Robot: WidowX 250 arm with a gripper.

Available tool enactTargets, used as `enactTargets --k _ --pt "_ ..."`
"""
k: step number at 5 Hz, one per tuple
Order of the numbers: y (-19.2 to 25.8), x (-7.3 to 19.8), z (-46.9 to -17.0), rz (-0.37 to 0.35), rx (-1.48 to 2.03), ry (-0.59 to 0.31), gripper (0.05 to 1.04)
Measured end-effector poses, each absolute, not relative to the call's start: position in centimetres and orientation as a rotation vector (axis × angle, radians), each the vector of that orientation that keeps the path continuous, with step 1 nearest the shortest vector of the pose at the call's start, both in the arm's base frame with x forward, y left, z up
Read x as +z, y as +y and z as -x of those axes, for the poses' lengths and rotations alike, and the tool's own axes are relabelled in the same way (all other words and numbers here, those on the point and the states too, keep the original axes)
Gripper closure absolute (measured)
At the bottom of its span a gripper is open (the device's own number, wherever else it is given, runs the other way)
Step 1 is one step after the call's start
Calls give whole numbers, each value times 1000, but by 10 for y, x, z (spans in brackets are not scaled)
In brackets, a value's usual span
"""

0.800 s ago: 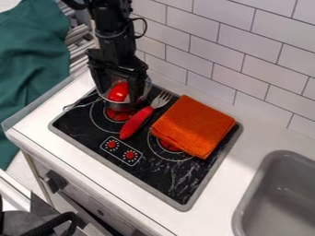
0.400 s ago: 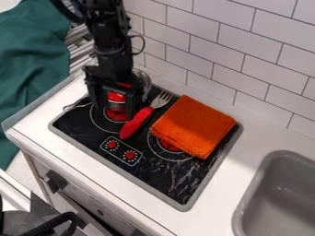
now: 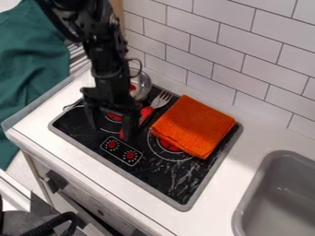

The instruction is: Move the red fork to the top of orange towel

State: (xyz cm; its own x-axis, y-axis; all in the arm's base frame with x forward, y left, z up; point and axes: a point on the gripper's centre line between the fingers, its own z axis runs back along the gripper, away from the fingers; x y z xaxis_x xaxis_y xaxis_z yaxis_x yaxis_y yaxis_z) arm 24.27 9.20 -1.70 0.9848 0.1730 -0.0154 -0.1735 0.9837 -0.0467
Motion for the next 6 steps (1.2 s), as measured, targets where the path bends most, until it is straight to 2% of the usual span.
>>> enactTargets --k 1,2,4,5,6 --pt "85 -35 -241 55 173 49 75" --pt "79 -43 -251 44 162 58 76" --pt "75 -46 -277 29 172 44 77" --pt "78 -47 -288 29 178 35 130" --pt "81 -50 -287 31 197 25 321"
